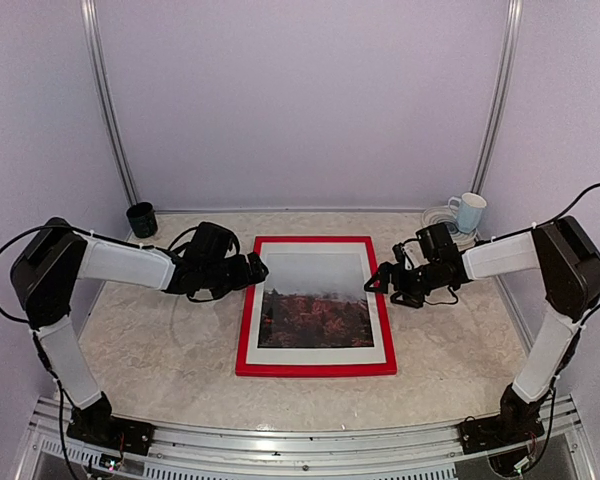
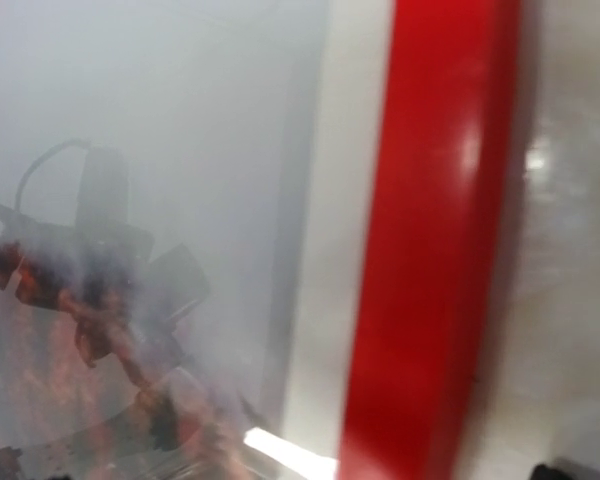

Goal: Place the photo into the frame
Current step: Place the photo frame at the center of the board, then reset both arms

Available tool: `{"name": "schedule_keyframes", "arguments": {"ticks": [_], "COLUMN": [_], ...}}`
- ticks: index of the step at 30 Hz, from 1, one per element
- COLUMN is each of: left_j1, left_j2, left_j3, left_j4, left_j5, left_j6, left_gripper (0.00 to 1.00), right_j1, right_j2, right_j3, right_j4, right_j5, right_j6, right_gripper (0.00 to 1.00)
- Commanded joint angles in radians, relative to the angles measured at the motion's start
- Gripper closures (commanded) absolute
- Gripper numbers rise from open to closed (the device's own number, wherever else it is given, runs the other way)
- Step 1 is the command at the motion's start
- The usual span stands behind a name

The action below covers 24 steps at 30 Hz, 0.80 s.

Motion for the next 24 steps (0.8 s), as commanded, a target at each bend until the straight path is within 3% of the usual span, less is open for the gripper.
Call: {"name": "schedule_keyframes", "arguments": {"ticks": [1,13,24], "left_j1": [0.01,0.032,0.061], "left_j2": [-0.097,-0.351,-0.613], "left_j3": [-0.035,-0.096,-0.101], "left_j4": [-0.038,-0.153,-0.27], "left_j5": [-0.049,-0.129,-0.233], "left_j6": [0.042,0.105,0.213], "left_gripper": [0.01,0.01,0.01], "right_j1": [-0.025,-0.041,-0.063], "right_j2": [-0.067,-0.27,-0.524], "right_j3": [0.003,-0.027,-0.13], "right_j4": [-0.072,-0.164,-0.117], "right_j5": [0.058,0.276,0.438], "right_j6": [-0.055,-0.221,-0.387], "right_gripper": [0.01,0.01,0.01]}}
